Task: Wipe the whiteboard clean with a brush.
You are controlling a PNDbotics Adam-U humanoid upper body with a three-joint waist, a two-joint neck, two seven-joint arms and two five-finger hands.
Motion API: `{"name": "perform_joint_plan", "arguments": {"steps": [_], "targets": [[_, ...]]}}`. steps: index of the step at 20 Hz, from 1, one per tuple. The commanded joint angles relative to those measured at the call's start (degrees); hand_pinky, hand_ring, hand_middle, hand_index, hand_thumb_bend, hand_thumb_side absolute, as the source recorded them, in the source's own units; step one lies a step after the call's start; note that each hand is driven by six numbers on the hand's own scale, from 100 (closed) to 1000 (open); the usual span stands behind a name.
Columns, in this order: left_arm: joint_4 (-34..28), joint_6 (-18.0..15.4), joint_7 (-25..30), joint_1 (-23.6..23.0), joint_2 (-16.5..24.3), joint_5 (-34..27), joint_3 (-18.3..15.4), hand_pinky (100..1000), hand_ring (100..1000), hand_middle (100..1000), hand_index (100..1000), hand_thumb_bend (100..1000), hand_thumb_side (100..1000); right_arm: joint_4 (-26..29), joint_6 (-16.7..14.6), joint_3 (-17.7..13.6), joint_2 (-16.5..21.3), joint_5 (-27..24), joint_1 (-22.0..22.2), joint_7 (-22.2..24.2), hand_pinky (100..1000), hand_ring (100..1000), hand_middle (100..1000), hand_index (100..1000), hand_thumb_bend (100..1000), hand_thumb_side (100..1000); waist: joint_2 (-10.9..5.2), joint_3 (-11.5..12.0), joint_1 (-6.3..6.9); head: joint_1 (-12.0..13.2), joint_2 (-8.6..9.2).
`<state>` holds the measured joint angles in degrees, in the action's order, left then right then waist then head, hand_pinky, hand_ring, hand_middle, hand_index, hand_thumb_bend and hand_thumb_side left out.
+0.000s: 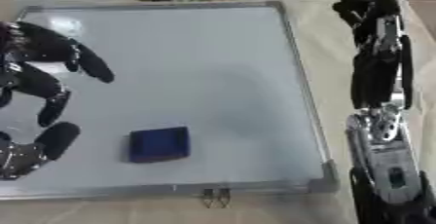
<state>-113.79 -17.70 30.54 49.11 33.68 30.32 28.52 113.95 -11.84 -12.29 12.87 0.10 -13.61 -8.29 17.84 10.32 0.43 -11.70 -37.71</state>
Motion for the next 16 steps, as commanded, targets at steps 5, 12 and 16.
{"name": "perform_joint_plan", "arguments": {"steps": [5,12,16], "targets": [[0.7,1.9,2.2,1.9,0.5,2.0,3.8,647,786,754,344,422,1000,0.6,-0.1,0.1,1.1,-0.3,-0.3,0.4,879,870,601,909,100,1000,-1.27,-0.1,0.33,0.4,0.50],[5.9,2.2,7.9,3.1,-1.8,2.4,5.9,652,808,762,268,588,989,0.6,0.0,0.1,1.0,-0.3,-0.2,0.5,880,870,598,909,100,1000,-1.19,-0.1,0.38,0.5,0.64],[8.4,1.9,10.2,4.1,-2.8,3.5,7.2,692,840,776,257,653,994,0.6,0.0,0.2,1.1,-0.3,-0.1,0.6,880,870,597,909,100,1000,-1.12,-0.1,0.47,0.4,0.70]]}}
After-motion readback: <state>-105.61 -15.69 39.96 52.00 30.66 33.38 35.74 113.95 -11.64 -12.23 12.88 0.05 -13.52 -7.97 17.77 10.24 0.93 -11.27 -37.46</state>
